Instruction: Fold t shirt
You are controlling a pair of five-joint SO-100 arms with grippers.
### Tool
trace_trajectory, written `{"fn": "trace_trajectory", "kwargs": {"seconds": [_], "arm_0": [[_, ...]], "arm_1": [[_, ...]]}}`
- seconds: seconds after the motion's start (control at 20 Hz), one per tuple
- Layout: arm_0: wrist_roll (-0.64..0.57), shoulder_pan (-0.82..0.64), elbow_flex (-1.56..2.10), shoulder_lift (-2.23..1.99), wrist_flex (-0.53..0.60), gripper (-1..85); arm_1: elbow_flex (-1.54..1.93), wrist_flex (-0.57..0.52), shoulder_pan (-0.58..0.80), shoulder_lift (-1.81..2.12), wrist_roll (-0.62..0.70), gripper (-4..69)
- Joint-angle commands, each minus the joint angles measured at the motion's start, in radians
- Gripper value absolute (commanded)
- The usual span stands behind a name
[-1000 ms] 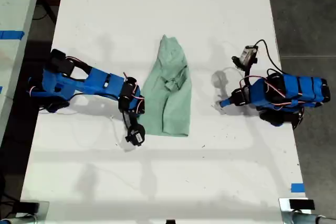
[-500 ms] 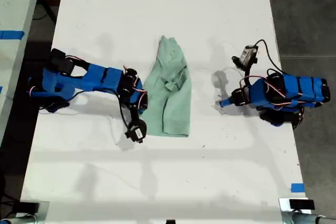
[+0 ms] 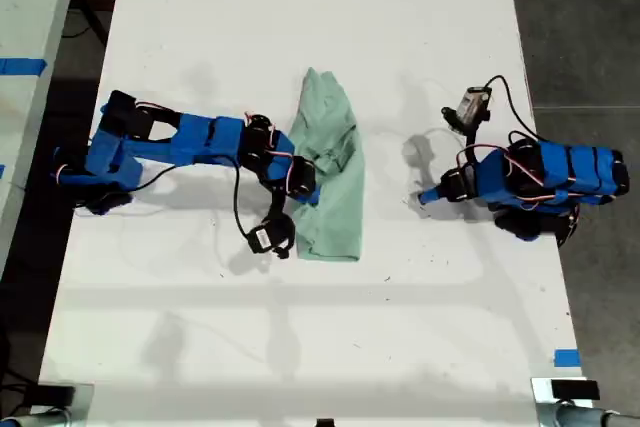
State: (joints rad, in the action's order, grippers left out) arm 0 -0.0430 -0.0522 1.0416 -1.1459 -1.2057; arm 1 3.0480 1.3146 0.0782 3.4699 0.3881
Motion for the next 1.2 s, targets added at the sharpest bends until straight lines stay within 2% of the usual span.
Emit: {"fn": "trace_trajectory", "kwargs": {"seconds": [0.0, 0.1, 0.25, 0.45, 0.55, 0.75, 0.8, 0.95, 1.0, 1.15], "arm_0": [[-0.075, 0.002, -0.061, 0.043, 0.133, 8.4], [-0.118, 0.017, -0.061, 0.094, 0.212, 14.4], [-0.153, 0.028, -0.06, 0.115, 0.236, 20.3], [-0.161, 0.031, -0.06, 0.067, 0.204, 19.6], [-0.123, 0.029, -0.052, -0.048, 0.106, 16.5], [0.015, 0.041, 0.044, -0.491, -0.207, 8.6], [0.054, 0.032, 0.129, -0.609, -0.27, 3.3], [0.17, -0.008, 0.726, -1.051, -0.275, 0.4], [0.23, -0.006, 0.96, -1.247, -0.242, -0.1], [0.394, 0.077, 1.684, -2.117, -0.025, -0.1]], "arm_1": [[0.066, 0.005, 0.003, 0.012, 0.009, 2.6], [0.066, 0.005, 0.002, 0.012, 0.012, 2.6], [0.066, 0.003, 0.002, 0.012, 0.014, 2.7], [0.066, 0.003, 0.002, 0.012, 0.015, 2.8], [0.066, 0.003, 0.002, 0.012, 0.015, 2.7], [0.066, 0.003, 0.003, 0.012, 0.015, 2.5], [0.066, 0.003, 0.003, 0.012, 0.015, 2.4], [0.066, 0.003, 0.003, 0.012, 0.014, 2.0], [0.066, 0.003, 0.003, 0.012, 0.011, 1.9], [0.066, 0.003, 0.003, 0.017, 0.012, 2.2]]}}
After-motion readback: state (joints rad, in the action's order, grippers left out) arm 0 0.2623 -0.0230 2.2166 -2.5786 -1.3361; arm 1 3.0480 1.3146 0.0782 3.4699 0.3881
